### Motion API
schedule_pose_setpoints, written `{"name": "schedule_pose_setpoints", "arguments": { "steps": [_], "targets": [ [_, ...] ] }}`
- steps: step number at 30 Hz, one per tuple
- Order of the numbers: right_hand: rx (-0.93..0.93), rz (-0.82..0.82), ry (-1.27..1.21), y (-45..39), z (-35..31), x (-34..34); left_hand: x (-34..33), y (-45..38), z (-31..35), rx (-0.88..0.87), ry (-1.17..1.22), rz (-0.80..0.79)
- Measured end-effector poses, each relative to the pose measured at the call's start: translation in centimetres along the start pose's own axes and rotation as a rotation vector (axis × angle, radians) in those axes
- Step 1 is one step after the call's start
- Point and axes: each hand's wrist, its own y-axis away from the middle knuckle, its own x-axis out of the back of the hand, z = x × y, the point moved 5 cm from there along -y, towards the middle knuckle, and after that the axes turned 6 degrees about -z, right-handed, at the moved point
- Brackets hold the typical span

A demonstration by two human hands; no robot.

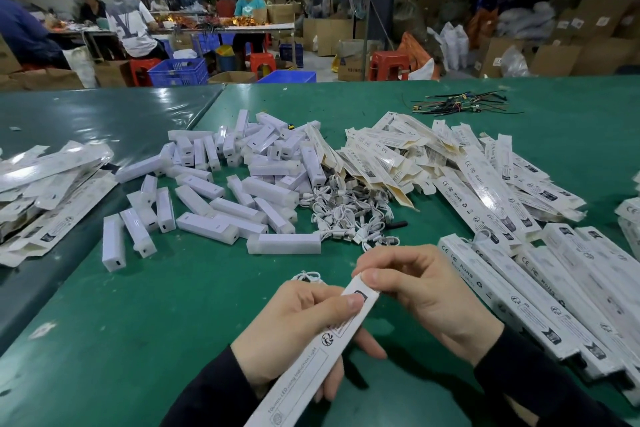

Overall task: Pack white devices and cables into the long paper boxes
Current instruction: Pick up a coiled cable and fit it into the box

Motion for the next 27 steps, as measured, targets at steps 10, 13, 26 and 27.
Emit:
{"name": "schedule_pose_setpoints", "arguments": {
  "steps": [10, 13, 26, 27],
  "targets": [
    [0.199, 0.105, 0.388, 0.6, 1.0, -1.1, 0.9, -0.3, -0.1, -0.034, 0.025, 0.191],
    [0.195, 0.120, 0.365, 0.5, 0.9, -1.0, 1.0, -0.3, -0.3, -0.059, 0.011, 0.224],
    [0.111, 0.237, 0.102, 0.2, 0.6, 0.2, 0.5, -0.5, 0.1, -0.313, -0.001, 0.405],
    [0.084, 0.182, 0.111, 0.2, 0.8, -0.1, 0.7, -0.4, 0.2, -0.337, -0.004, 0.434]
  ]
}}
